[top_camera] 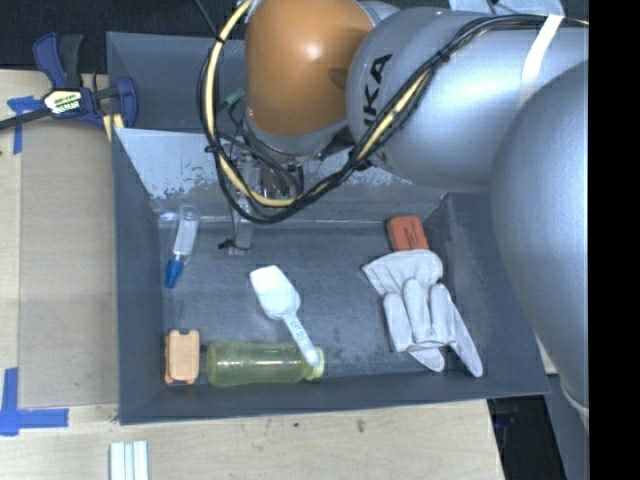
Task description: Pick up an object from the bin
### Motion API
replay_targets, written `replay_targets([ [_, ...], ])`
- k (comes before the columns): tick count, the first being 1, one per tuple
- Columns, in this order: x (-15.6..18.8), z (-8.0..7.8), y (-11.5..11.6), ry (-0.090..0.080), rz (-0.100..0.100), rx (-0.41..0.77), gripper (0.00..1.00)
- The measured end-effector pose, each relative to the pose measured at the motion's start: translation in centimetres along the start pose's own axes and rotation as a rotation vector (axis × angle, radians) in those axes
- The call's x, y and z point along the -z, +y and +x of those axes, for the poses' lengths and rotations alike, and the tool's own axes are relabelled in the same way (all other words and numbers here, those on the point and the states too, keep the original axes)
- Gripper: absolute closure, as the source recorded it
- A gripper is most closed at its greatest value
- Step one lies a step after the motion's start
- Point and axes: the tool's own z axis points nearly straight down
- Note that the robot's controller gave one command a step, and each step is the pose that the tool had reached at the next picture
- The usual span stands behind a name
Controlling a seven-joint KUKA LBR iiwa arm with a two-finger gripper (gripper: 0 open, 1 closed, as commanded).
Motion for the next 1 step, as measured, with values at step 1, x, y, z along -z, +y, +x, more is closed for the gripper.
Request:
replay_targets([
  [1,0.57,-0.17,-0.1,-0.009,-0.002,-0.003,0.0],
])
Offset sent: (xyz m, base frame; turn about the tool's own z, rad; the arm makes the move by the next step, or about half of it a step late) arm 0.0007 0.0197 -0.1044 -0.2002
